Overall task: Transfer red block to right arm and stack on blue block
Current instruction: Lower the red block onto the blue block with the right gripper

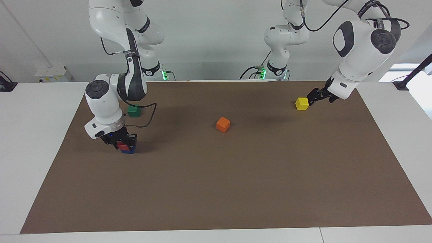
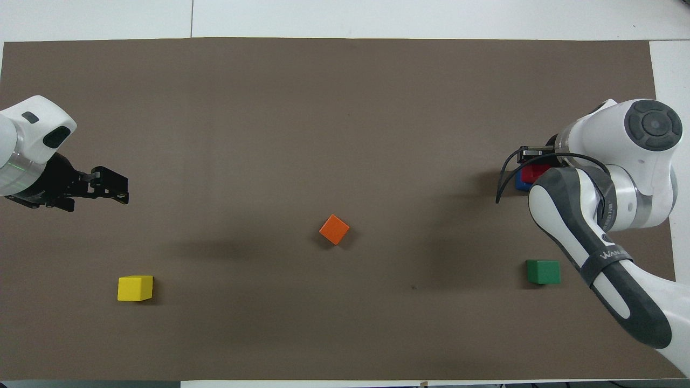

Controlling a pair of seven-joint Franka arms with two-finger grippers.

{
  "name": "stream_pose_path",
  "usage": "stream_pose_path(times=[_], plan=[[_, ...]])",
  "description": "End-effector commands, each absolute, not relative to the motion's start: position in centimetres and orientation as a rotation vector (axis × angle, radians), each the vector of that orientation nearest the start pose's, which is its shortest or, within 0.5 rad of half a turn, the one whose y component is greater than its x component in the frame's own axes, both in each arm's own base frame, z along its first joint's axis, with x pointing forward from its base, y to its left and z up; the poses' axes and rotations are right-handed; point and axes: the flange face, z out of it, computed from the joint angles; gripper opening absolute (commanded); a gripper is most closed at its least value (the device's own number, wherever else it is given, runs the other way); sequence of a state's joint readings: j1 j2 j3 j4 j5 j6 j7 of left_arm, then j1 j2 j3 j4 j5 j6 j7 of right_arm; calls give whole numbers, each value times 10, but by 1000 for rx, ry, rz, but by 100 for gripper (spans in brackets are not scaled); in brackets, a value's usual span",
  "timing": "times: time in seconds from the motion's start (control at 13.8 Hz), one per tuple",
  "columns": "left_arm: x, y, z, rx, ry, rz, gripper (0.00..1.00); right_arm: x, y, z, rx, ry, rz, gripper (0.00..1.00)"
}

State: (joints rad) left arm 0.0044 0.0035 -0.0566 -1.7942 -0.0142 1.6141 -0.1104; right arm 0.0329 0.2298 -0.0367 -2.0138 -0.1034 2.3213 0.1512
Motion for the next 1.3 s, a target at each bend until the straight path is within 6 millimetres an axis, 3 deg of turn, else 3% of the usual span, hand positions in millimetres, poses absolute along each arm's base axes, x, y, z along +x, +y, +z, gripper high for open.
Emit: stream_pose_path(times=[0.0,0.22,0.51,0.72,1.01,1.09,1.23], plan=[[537,-32,527,-3136,-106,263,100,590,-8,348,-3203,121,-109,0],[537,-29,529,-3138,-113,255,100,587,-9,347,-3204,104,-103,0],[538,-37,545,-3143,-69,207,100,586,-16,345,-3204,113,-97,0],[544,-37,570,-3151,-78,124,100,586,-16,345,-3204,113,-95,0],[537,-35,576,-3151,-92,111,100,587,-15,347,-3204,113,-103,0],[537,-33,576,-3151,-97,111,100,587,-13,347,-3204,108,-103,18],[537,-31,576,-3151,-105,113,100,587,-12,346,-3204,106,-100,87]])
